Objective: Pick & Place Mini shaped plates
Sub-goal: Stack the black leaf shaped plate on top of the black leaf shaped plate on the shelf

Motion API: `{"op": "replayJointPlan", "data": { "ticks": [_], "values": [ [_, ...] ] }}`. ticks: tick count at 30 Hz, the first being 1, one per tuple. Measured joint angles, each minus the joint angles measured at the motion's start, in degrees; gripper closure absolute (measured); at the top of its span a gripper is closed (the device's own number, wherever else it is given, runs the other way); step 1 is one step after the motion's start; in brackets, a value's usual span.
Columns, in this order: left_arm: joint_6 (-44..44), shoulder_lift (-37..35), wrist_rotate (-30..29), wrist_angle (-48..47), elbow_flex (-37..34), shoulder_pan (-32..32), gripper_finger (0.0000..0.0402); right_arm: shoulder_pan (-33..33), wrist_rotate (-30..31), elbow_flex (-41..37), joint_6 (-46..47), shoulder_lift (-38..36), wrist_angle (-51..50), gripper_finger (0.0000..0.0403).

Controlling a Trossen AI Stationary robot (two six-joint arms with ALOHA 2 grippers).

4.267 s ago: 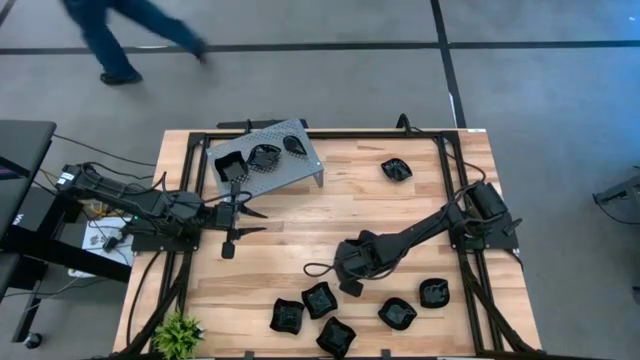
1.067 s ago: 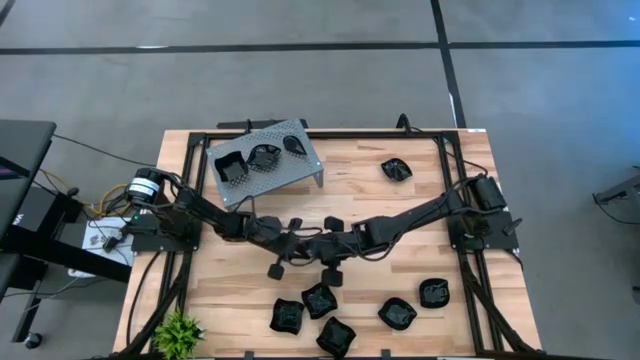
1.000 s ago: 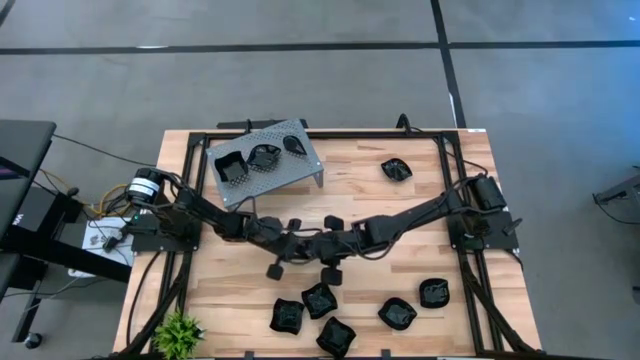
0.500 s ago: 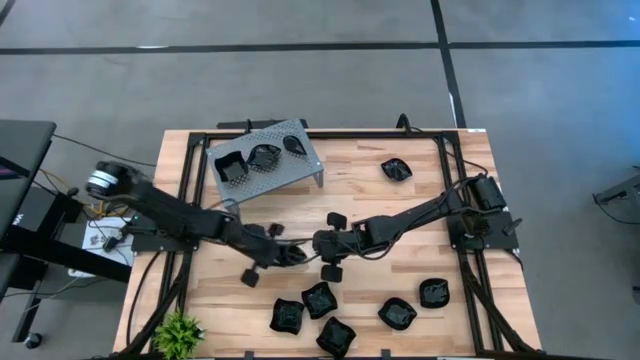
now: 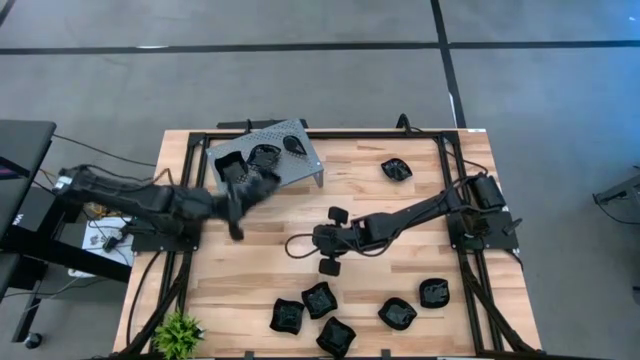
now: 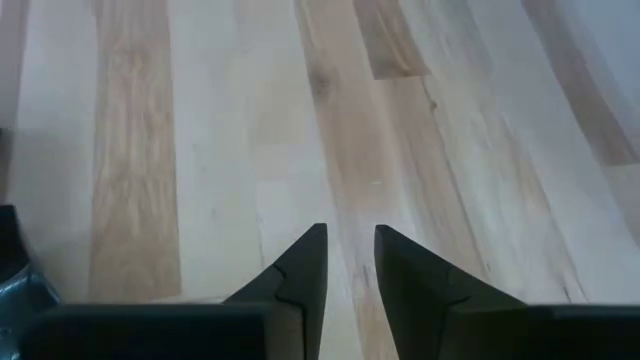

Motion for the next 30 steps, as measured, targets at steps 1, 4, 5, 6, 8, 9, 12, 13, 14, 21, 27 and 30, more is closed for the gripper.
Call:
{"op": "replayJointPlan", "data": {
  "ticks": [1, 4, 5, 6, 8, 9, 12, 13, 14, 21, 27, 30],
  "values": [
    [0.65, -0.47, -1.06, 0.08, 0.43, 2.39, 0.0395, -0.20, 0.00, 0.00, -0.01, 0.00, 0.07, 0.0321],
    [0.00, -0.54, -0.97, 2.84, 0.83, 10.61, 0.0393, -0.81, 0.01, 0.00, -1.20, 0.00, 0.89, 0.0321],
    [-1.16, -0.02, -0.59, 4.07, 0.86, 13.28, 0.0393, -1.03, 0.00, 0.00, -1.37, 0.00, 1.26, 0.0321],
    [-2.47, 0.66, 0.19, 5.34, 0.88, 15.88, 0.0394, -1.28, 0.01, 0.00, -1.44, 0.00, 1.36, 0.0321],
    [-4.65, 2.47, 3.15, 5.95, 0.90, 20.41, 0.0395, -1.71, 0.02, 0.00, -1.43, 0.00, 1.33, 0.0321],
    [-5.37, 3.54, 5.37, 6.00, 0.90, 22.35, 0.0395, -1.84, 0.00, 0.00, -1.43, 0.00, 1.31, 0.0321],
    [-5.91, 7.69, 10.98, 6.13, 0.90, 26.21, 0.0393, -2.38, 0.00, 0.00, -1.46, 0.00, 1.34, 0.0321],
    [-5.51, 9.23, 11.27, 6.23, 0.90, 26.80, 0.0393, -2.56, -0.01, 0.00, -1.46, 0.00, 1.27, 0.0321],
    [-4.64, 10.66, 11.27, 6.23, 0.90, 27.29, 0.0394, -2.71, -0.02, 0.00, -1.45, 0.00, 1.25, 0.0321],
    [-4.35, 16.06, 9.44, 6.50, 0.89, 29.95, 0.0391, -3.17, -0.07, 0.00, -1.47, 0.00, 1.09, 0.0321],
    [-4.36, 16.27, 8.22, 6.47, 0.89, 31.17, 0.0392, -3.06, -0.17, 0.00, -1.47, 0.00, 1.10, 0.0321],
    [-4.35, 16.30, 8.48, 6.37, 0.88, 31.11, 0.0383, -3.05, -0.20, 0.00, -1.45, 0.00, 1.09, 0.0321]
  ]
}}
